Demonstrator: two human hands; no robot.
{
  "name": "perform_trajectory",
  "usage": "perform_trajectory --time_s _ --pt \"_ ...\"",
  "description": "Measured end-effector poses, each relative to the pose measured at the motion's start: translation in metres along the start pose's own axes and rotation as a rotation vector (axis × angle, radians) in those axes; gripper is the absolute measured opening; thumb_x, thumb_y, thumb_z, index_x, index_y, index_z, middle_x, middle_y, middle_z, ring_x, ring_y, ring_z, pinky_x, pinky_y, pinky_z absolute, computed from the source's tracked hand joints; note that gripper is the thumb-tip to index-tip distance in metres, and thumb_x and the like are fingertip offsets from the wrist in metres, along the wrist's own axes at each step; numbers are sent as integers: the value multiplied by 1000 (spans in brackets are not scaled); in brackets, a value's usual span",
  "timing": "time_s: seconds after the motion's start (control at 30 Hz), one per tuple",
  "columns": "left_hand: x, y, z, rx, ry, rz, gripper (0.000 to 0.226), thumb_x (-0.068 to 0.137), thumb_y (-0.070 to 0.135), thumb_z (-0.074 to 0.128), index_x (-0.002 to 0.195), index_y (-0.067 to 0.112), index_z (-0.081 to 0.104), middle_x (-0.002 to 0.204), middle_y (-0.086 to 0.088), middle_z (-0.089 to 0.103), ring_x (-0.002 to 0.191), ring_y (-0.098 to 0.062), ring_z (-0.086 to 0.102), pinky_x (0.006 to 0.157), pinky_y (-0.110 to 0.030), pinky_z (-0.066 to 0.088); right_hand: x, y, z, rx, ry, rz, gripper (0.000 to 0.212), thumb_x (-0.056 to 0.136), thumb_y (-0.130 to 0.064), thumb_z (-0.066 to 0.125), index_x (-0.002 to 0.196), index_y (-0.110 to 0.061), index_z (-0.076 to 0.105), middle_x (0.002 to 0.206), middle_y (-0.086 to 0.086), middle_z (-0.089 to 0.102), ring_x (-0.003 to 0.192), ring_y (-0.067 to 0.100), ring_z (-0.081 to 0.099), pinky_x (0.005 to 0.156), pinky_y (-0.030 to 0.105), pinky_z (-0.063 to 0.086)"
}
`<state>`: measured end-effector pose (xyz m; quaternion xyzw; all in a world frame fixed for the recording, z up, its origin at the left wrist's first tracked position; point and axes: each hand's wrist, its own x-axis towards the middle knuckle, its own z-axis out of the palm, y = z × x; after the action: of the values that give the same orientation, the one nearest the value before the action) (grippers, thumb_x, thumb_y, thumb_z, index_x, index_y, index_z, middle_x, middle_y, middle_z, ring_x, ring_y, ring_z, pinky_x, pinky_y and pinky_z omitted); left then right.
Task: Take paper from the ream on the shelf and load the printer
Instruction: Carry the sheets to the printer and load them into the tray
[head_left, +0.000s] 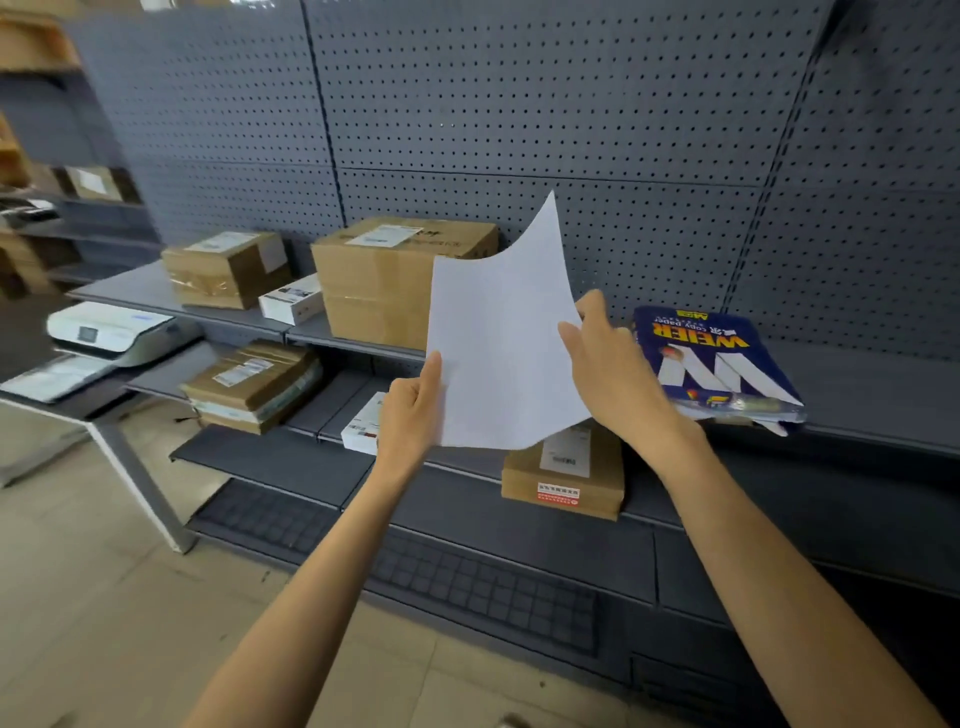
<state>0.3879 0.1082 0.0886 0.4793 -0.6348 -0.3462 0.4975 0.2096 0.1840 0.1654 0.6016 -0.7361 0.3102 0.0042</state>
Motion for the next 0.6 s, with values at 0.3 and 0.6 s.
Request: perform_trajectory --time_s 0.3,0.6 --pt "22 -33 -79 -103 180 36 17 96 17 44 82 18 54 72 14 53 61 -3 46 56 -20 37 38 -68 58 235 10 -298 10 106 -29 30 108 -20 31 69 5 57 55 25 51 50 34 34" --pt "51 -84 -152 -137 376 -27 27 99 22 42 122 8 44 86 -14 55 67 -12 56 61 -31 47 95 -131 143 478 -137 -392 15 106 -27 31 113 -16 37 76 12 62 61 25 56 51 40 40"
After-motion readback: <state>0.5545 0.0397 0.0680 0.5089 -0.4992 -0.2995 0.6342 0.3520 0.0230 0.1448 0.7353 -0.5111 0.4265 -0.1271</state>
